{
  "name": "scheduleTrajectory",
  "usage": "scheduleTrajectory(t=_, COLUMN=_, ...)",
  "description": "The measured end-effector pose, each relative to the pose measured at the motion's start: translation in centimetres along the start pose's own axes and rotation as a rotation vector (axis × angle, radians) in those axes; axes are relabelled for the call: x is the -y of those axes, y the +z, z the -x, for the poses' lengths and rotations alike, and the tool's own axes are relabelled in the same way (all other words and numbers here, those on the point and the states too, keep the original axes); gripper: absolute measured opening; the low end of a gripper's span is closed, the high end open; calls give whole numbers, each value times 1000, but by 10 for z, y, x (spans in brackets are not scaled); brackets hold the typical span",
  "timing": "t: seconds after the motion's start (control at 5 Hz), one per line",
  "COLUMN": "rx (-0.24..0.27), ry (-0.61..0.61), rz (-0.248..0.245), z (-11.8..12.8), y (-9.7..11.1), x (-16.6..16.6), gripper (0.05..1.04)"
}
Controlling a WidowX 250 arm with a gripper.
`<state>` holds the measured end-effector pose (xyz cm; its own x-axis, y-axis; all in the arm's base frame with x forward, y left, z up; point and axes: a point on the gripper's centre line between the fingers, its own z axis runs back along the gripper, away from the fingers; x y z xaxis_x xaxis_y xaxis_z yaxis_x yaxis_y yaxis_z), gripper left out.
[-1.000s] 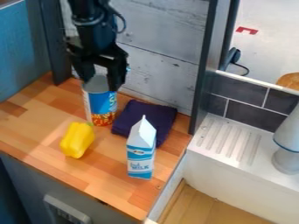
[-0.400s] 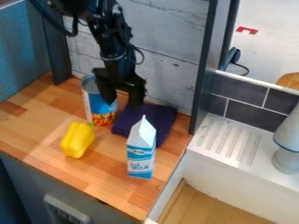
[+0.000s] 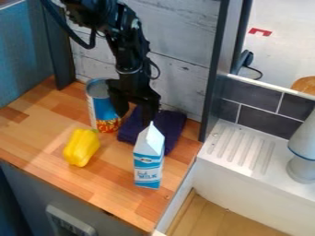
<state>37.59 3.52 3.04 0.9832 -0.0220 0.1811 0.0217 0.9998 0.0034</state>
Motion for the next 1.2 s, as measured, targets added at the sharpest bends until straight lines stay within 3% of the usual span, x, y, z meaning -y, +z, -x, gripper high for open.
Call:
scheduleTrajectory(t=0.4, rx=20, ry=39, rz=-40, z=-14, y=-6, x=-18, gripper=1003)
scheduleTrajectory(t=1.2, rx=6, ry=219, rz=-72, z=-21, y=-11, x=-109, gripper=1001)
